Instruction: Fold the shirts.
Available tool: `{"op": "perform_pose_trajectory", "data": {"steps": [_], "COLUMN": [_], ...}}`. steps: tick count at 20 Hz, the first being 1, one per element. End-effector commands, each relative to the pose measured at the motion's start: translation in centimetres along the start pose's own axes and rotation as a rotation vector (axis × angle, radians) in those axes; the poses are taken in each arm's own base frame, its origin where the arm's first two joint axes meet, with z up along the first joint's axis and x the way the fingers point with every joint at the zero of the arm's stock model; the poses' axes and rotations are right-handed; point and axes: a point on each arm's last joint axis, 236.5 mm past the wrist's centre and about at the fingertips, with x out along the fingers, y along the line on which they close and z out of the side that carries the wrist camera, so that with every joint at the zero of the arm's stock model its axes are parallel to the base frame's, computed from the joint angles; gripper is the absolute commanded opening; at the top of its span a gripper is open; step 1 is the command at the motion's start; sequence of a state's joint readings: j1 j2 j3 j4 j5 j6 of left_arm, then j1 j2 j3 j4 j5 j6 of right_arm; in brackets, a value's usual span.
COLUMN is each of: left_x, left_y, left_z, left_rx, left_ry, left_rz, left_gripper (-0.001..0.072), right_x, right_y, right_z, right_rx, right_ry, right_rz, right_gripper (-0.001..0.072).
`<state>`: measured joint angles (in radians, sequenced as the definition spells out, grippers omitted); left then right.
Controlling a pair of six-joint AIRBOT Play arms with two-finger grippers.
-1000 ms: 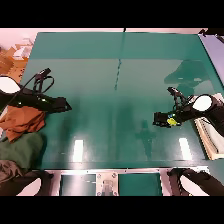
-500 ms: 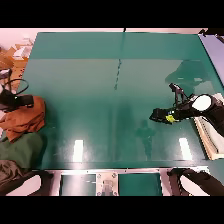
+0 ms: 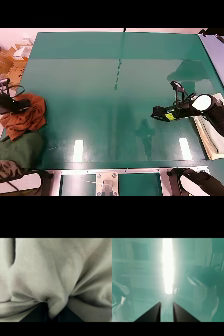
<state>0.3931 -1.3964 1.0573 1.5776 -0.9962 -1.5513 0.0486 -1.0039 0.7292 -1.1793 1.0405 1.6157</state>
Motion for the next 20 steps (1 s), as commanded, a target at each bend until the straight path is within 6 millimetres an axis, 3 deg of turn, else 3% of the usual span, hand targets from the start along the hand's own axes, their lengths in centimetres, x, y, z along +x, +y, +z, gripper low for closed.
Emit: {"op": "perform_pose_trajectory", "data": {"steps": [1,3,5,7,9,12,15,16,17,18,19,20], "left_x": [-4.1,-9.7,-16.3,-21.4,-23.9,-22.9,-19.0,-17.7,-16.5,-15.9,-15.7,-15.8], "left_y": [-4.1,-8.8,-15.6,-23.1,-30.0,-37.9,-44.7,-46.2,-47.1,-47.2,-46.5,-45.1], "left_z": [2.9,5.6,6.4,4.1,-0.1,-5.9,-11.3,-12.8,-14.0,-14.3,-13.8,-12.6], "left_rx": [0.049,0.149,0.277,0.417,0.548,0.687,0.786,0.797,0.797,0.790,0.789,0.788], "left_ry": [-0.043,-0.159,-0.296,-0.364,-0.357,-0.287,-0.196,-0.160,-0.119,-0.092,-0.083,-0.073], "left_rz": [-0.148,-0.222,-0.320,-0.453,-0.583,-0.672,-0.725,-0.741,-0.751,-0.755,-0.739,-0.713], "left_gripper": [0.0021,0.0020,0.0020,0.0021,0.0021,0.0021,0.0025,0.0237,0.0589,0.0620,0.0619,0.0620], "right_x": [-0.6,-1.7,-3.2,-4.5,-5.4,-5.7,-5.7,-5.7,-5.7,-5.8,-6.0,-6.2], "right_y": [0.1,0.0,-0.3,-0.6,-0.5,-0.3,-0.3,-0.3,-0.3,-0.5,-0.9,-1.6], "right_z": [0.6,1.5,2.9,4.0,5.0,5.3,5.3,5.3,5.3,5.4,5.6,5.9], "right_rx": [0.001,0.013,0.030,0.044,0.044,0.040,0.043,0.051,0.066,0.073,0.086,0.105], "right_ry": [-0.010,-0.025,-0.056,-0.083,-0.110,-0.119,-0.119,-0.119,-0.120,-0.122,-0.130,-0.139], "right_rz": [0.003,0.004,0.004,0.004,0.006,0.009,0.009,0.009,0.009,0.008,0.004,0.000], "right_gripper": [0.0098,0.0017,0.0017,0.0017,0.0017,0.0018,0.0020,0.0086,0.0222,0.0298,0.0315,0.0380]}}
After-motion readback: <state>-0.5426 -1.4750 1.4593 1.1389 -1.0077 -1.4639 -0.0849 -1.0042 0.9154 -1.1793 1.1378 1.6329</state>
